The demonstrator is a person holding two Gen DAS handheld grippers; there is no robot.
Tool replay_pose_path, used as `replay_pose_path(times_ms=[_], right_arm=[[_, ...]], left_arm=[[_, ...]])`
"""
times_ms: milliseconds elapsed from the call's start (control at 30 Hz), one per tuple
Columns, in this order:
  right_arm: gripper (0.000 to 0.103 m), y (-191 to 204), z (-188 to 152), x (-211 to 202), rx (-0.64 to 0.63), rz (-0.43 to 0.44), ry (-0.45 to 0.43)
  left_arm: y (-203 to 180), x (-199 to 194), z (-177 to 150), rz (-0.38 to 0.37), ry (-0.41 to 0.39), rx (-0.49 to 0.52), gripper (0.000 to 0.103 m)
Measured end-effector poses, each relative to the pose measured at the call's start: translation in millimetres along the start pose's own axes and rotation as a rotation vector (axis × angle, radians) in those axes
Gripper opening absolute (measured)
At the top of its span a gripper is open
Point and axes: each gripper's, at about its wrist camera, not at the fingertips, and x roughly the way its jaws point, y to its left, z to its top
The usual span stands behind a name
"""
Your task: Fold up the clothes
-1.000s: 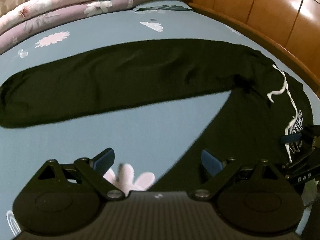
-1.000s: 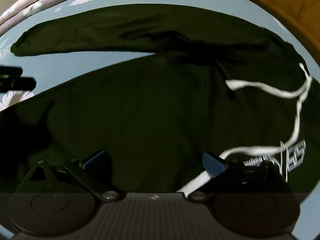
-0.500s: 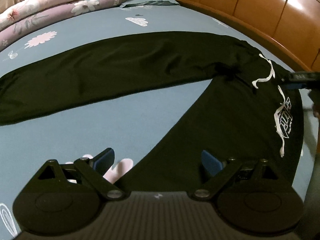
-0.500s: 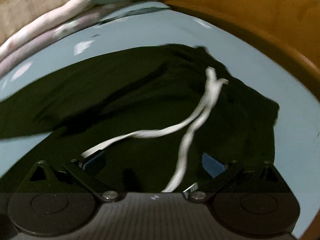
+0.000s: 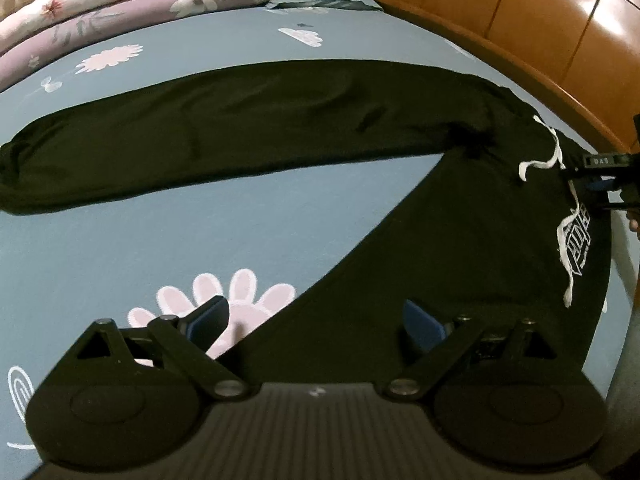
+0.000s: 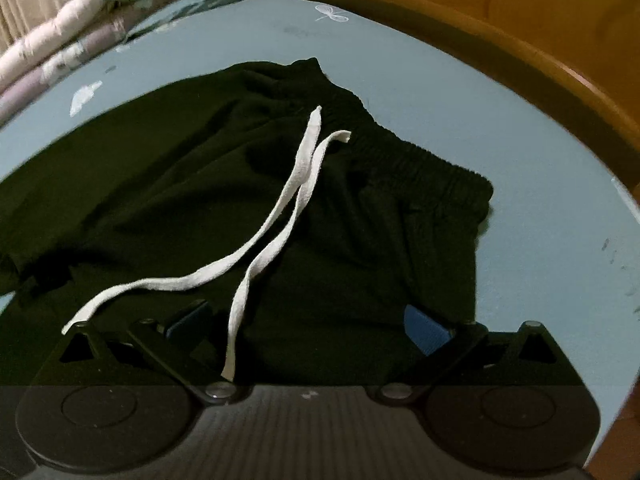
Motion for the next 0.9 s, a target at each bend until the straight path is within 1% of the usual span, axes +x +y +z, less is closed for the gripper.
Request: replay_pose_path(times_ms=[133, 200, 367, 500, 633, 833, 900], right_arm=[[0.103, 23, 1, -17, -0.056, -0.024, 0.004], [0.103, 36, 1, -26, -0.084, -0.021, 0.007], [0.103, 73, -5, -42, -0.131, 0.072, 0.032], [0.103, 93, -11, -42, -0.169, 0.086, 0.042], [0.103, 97, -18, -32, -0.159, 0.092, 0.070], [0.103, 75, -31, -16, -0.040, 0.113, 0.132], [0.103, 65, -34, -18, -0.007, 0.143, 0.114]], left_arm=[[2, -3, 1, 0.001, -0.010, -0.007, 0.094], [1, -4, 1, -0.002, -0.016, -0.005, 0.094], [-4, -9, 2, -0.018, -0.026, 0.011, 0.094], [-6, -13, 0, -0.022, -0.028, 0.022, 0.094], [-6, -15, -3, -0.025, -0.028, 0.027, 0.094], [-6, -18, -6, -0.022, -0.022, 0.029, 0.094], [-6, -20, -8, -0.022, -0.018, 0.033, 0.094]])
